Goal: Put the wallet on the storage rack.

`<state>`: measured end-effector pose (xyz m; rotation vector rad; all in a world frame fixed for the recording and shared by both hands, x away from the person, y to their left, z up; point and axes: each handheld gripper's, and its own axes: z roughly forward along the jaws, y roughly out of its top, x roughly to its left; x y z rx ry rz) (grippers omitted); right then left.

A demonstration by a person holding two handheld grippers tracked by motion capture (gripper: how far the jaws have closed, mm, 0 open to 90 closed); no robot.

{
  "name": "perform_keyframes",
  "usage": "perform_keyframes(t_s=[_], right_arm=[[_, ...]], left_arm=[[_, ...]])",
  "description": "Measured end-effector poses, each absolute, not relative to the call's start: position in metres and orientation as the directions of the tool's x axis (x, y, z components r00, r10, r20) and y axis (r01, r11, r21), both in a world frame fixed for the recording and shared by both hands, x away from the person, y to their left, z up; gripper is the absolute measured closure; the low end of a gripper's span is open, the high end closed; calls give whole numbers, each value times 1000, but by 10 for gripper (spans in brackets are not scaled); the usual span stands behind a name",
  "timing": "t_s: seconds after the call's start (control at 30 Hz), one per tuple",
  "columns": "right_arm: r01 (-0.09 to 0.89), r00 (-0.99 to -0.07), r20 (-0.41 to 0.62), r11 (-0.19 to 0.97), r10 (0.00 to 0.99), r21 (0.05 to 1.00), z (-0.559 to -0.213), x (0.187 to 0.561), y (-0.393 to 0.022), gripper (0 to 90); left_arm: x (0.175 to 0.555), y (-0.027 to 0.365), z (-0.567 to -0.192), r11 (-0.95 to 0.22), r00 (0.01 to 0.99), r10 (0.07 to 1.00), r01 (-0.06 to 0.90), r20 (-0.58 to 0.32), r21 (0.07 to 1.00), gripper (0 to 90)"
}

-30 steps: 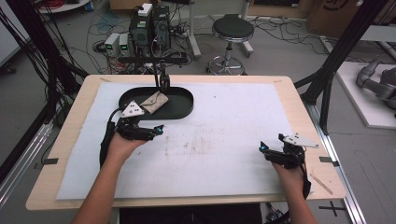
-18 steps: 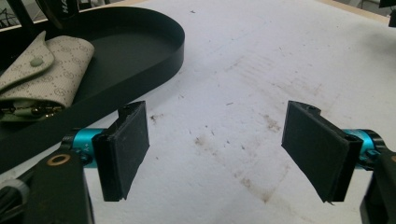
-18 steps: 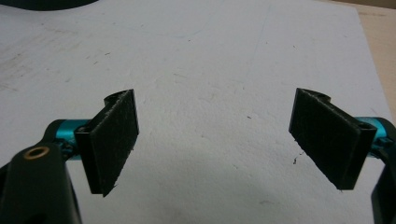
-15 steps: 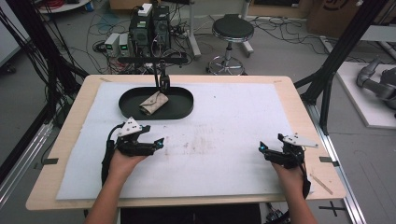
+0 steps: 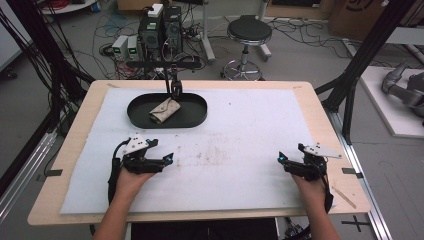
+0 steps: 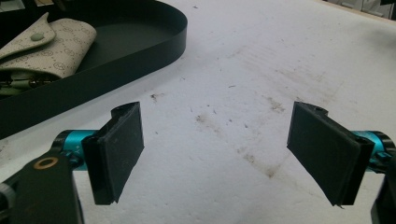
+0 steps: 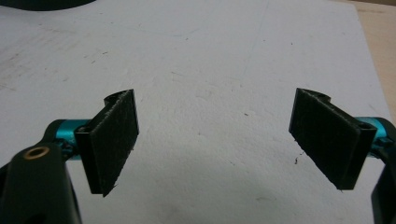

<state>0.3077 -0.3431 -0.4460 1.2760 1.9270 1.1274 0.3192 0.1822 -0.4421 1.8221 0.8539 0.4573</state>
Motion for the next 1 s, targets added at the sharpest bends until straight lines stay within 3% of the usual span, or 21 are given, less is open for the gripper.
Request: perform_keyframes(t_s=[1.0], right_arm=[[446,-396,-20,211,918,870,-445,310,-337,162]], left_arm=[[318,185,-447,-237,675,735,346,-65,908,185]])
